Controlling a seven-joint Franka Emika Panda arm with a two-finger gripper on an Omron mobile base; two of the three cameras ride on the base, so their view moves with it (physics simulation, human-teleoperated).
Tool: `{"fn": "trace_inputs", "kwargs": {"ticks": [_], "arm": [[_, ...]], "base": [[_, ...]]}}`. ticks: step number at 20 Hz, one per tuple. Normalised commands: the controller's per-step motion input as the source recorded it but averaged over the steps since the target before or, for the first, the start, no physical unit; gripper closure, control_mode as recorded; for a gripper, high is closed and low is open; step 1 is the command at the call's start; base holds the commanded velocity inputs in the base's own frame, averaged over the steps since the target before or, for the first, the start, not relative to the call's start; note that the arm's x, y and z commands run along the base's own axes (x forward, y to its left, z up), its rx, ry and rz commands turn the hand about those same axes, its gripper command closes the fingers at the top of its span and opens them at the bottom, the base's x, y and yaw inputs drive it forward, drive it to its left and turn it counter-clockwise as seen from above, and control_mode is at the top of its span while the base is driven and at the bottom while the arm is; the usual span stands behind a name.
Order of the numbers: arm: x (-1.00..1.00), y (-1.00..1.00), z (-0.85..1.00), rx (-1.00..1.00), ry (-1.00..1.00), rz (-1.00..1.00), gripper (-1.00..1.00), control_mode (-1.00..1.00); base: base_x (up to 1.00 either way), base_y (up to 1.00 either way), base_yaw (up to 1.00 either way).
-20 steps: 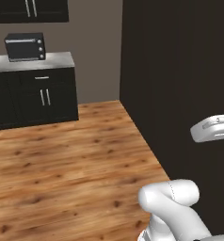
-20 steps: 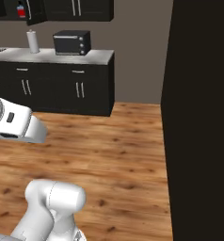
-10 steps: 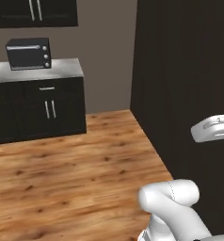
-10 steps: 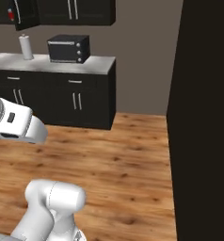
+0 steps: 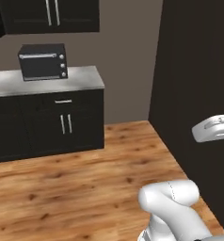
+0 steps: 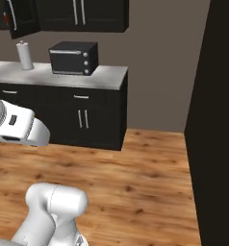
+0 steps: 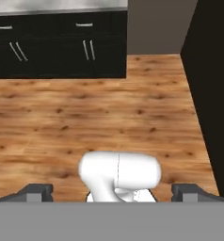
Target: There is a bowl on the dining counter. Grab a lemon wedge from the fridge and place it in the bowl. Then get the liquor bottle and glass cup from the cabinet and place them next to the bowl.
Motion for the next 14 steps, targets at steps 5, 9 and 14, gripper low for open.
{"fn": "trace_inputs", "kwargs": {"ticks": [5, 9, 14], "arm": [[0.0, 0.0, 0.0, 0.0, 0.0, 0.0, -1.0, 1.0], [0.0, 0.0, 0.0, 0.0, 0.0, 0.0, -1.0, 1.0], [0.0, 0.0, 0.0, 0.0, 0.0, 0.0, -1.0, 1.0]], "base": [[1.0, 0.98, 0.0], [0.89, 1.0, 0.0], [0.54, 1.0, 0.0]]}}
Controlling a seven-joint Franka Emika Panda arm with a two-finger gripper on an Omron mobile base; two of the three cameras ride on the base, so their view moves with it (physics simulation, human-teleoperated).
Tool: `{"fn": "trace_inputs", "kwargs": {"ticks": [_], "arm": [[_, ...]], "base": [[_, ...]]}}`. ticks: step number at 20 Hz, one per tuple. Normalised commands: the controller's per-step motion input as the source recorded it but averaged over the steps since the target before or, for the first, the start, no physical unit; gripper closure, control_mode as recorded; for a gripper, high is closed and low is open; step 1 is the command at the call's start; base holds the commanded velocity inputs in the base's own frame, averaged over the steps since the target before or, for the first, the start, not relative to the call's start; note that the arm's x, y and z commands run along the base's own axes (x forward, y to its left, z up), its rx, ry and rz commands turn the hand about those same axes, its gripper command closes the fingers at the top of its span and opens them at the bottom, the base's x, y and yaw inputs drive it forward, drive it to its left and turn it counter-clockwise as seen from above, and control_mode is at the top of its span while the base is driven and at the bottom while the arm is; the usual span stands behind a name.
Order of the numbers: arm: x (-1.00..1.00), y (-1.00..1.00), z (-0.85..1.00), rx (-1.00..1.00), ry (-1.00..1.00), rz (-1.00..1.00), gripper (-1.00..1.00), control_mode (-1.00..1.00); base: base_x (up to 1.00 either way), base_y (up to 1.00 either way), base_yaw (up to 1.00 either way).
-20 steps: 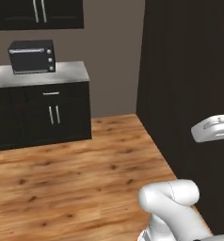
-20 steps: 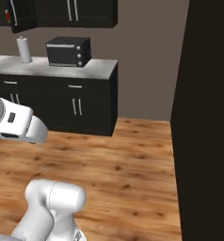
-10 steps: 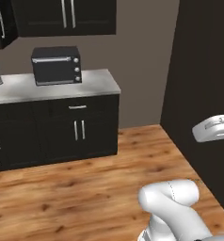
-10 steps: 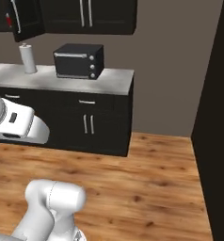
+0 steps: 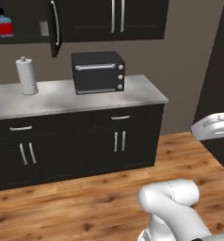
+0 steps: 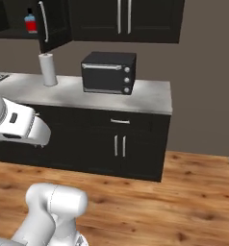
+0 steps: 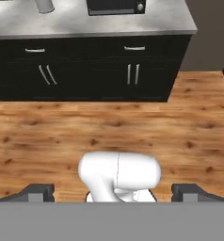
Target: There is a bowl on the dining counter. Grab a lemon wedge from the fridge and place it in the bowl. Then get the liquor bottle and glass cup from the cabinet and place them next to the bowl.
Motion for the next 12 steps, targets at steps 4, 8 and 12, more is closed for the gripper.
{"fn": "trace_inputs", "kwargs": {"ticks": [4, 8, 12], "arm": [[0.0, 0.0, 0.0, 0.0, 0.0, 0.0, -1.0, 1.0], [0.0, 0.0, 0.0, 0.0, 0.0, 0.0, -1.0, 1.0], [0.0, 0.0, 0.0, 0.0, 0.0, 0.0, -1.0, 1.0]], "base": [[0.25, 1.0, 0.0], [0.05, 1.0, -0.02], [0.14, 1.0, -0.06]]}}
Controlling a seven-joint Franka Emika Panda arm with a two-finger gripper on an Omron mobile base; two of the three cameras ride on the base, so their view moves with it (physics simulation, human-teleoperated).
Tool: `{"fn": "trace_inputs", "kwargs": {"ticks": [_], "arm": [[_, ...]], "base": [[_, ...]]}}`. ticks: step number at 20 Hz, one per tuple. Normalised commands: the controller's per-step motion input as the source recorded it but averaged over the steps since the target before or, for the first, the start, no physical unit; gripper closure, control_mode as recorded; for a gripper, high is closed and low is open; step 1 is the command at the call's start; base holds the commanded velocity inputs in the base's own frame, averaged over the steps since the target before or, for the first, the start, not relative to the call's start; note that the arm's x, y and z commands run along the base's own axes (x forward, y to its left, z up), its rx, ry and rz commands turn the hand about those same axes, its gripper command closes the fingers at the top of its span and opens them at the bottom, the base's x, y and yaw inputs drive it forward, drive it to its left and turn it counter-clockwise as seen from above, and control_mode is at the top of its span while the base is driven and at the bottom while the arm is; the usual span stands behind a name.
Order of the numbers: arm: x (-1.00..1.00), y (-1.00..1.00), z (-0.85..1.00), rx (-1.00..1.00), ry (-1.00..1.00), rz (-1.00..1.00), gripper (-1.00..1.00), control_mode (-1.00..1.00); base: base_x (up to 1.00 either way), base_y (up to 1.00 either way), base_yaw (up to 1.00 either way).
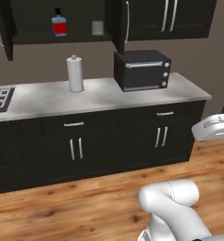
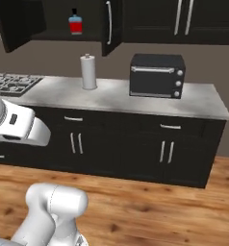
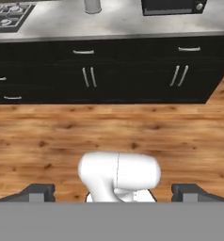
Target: There is a bowl on the dining counter. Grab a lemon wedge from the fridge and place it in the bowl. Then get the liquor bottle and glass cup from the cabinet and place them next to the bowl.
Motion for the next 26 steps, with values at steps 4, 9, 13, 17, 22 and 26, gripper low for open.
{"fn": "trace_inputs", "kwargs": {"ticks": [4, 9, 13, 17, 22, 26], "arm": [[0.0, 0.0, 0.0, 0.0, 0.0, 0.0, -1.0, 1.0], [0.0, 0.0, 0.0, 0.0, 0.0, 0.0, -1.0, 1.0], [0.0, 0.0, 0.0, 0.0, 0.0, 0.0, -1.0, 1.0], [0.0, 0.0, 0.0, 0.0, 0.0, 0.0, -1.0, 1.0], [0.0, 0.0, 0.0, 0.0, 0.0, 0.0, -1.0, 1.0], [0.0, 0.0, 0.0, 0.0, 0.0, 0.0, -1.0, 1.0]], "base": [[0.39, 1.0, -0.08], [0.67, 0.87, -0.08], [0.85, 0.48, -0.05], [0.81, 0.03, 0.0], [0.84, 0.0, 0.0], [0.95, 0.0, 0.04]]}}
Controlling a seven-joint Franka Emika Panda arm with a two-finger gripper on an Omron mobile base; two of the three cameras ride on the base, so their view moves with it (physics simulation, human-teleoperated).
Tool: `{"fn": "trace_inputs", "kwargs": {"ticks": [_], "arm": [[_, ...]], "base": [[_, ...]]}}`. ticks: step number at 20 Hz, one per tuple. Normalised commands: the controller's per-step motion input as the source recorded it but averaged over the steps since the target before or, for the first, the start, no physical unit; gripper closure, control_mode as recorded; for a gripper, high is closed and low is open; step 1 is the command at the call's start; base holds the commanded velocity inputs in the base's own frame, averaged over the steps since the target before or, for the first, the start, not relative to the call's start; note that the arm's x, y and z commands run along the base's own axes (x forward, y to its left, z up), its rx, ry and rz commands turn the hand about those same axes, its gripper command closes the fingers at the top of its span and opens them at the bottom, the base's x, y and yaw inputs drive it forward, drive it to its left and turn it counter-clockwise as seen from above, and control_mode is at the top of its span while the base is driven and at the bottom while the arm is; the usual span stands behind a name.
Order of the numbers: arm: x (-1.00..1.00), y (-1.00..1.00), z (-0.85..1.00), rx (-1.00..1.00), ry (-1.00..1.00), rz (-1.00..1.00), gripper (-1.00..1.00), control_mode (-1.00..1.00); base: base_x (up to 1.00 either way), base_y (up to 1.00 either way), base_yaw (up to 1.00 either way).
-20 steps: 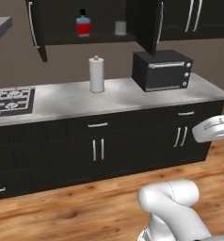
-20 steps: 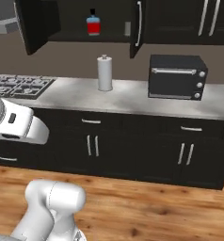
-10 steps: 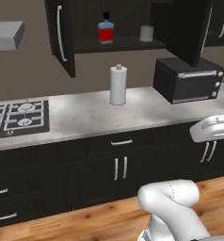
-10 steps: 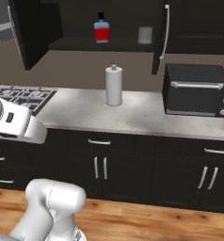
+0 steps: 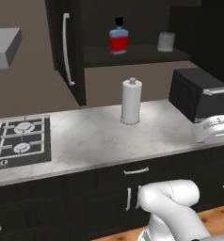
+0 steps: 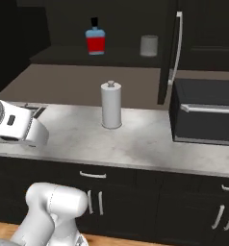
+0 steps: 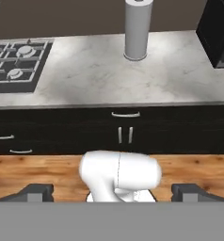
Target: There is a bowl on the dining counter. Grab a lemon wedge from the fridge and place it in the bowl. Then get the liquor bottle and glass cup from the cabinet and place them next to the bowl.
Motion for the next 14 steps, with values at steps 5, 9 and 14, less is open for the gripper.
{"fn": "trace_inputs", "kwargs": {"ticks": [5, 9, 14], "arm": [[0.0, 0.0, 0.0, 0.0, 0.0, 0.0, -1.0, 1.0], [0.0, 0.0, 0.0, 0.0, 0.0, 0.0, -1.0, 1.0], [0.0, -0.03, 0.0, 0.0, 0.0, 0.0, -1.0, -1.0]], "base": [[0.97, -0.11, 0.16], [0.71, -0.13, 0.14], [0.1, -0.11, 0.03]]}}
